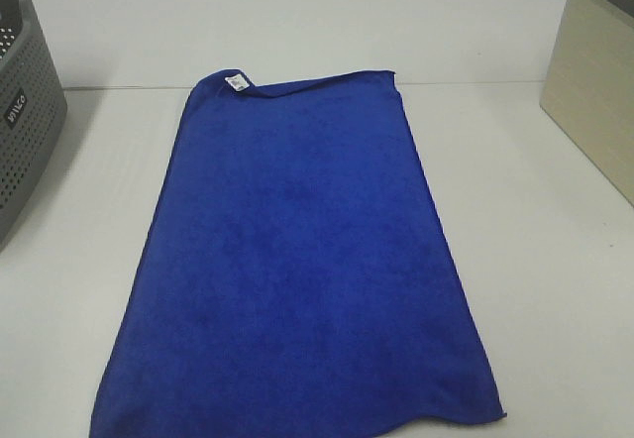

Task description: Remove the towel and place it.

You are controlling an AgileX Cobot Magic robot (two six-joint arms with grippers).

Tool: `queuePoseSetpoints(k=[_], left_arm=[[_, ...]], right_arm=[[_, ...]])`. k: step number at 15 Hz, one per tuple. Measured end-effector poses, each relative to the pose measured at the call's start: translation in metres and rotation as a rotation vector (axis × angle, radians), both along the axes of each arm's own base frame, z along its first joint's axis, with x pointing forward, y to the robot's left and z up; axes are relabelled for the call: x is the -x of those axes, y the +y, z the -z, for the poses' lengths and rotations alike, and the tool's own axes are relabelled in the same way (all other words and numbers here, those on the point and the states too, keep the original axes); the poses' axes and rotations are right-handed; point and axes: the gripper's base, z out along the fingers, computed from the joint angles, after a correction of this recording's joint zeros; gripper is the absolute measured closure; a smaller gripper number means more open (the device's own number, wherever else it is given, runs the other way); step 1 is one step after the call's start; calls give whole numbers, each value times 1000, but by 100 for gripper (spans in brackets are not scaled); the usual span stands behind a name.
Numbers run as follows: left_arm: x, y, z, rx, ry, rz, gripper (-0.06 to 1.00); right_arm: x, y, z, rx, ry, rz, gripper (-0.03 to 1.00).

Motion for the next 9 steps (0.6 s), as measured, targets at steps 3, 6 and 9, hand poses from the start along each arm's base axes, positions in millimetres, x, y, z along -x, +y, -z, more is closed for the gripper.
queuePoseSetpoints(k=[3, 6, 9], left_arm=[[0, 0, -1, 15, -11, -9, 26], [-1, 0, -1, 19, -14, -11, 26], [-1, 0, -1, 23, -14, -10, 26]], right_arm=[[0, 0, 0, 1, 0, 1, 22], [0, 1, 0, -5, 0, -3, 22], [0, 1, 0, -5, 0, -3, 22]])
